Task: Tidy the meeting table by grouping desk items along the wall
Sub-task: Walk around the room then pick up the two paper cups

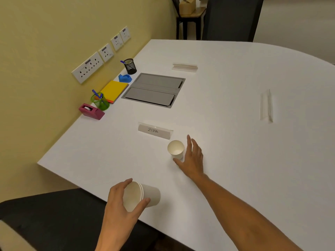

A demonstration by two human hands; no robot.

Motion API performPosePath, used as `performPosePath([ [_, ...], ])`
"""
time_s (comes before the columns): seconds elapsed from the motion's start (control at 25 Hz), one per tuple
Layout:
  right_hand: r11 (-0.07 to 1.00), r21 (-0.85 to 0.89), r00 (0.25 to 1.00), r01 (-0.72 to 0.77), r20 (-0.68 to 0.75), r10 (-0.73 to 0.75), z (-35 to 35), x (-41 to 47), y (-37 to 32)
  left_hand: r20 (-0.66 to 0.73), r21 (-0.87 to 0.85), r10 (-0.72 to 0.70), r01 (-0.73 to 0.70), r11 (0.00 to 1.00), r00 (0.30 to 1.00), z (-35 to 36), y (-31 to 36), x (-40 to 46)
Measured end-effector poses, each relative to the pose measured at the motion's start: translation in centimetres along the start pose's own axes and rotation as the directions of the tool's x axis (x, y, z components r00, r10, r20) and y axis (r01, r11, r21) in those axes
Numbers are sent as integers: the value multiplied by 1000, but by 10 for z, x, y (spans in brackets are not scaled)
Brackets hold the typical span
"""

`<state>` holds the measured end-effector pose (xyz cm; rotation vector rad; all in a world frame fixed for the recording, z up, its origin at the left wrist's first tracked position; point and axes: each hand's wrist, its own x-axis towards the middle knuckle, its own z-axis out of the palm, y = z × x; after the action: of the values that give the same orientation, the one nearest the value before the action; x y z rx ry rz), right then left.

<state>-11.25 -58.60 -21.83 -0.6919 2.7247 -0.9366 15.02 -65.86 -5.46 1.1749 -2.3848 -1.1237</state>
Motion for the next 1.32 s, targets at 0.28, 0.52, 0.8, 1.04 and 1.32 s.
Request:
performPosePath([
  [0.28, 816, 505, 868, 280, 229, -440, -95, -137, -64, 98, -176, 90, -72, 982, 991, -1, 20, -27],
  [0.52, 919, 325, 840, 221, 416, -349, -151, -217, -84, 156, -228, 285, -246, 942, 946, 0, 28, -62],
  [0.8, 971, 227, 900, 73, 404, -162, -179, -281, -63, 163, -216, 520, -484, 848, 838, 18, 31, -97],
  [1.04, 982, 176, 939, 74, 319, -128, -215, -317, -41, 221, -306, 599, -528, 792, 770, 38, 53, -126],
  [1.32, 979, 202, 977, -4, 208, -38, -271, -373, 29, 525, -395, 554, -391, 831, 646, 62, 95, -155],
])
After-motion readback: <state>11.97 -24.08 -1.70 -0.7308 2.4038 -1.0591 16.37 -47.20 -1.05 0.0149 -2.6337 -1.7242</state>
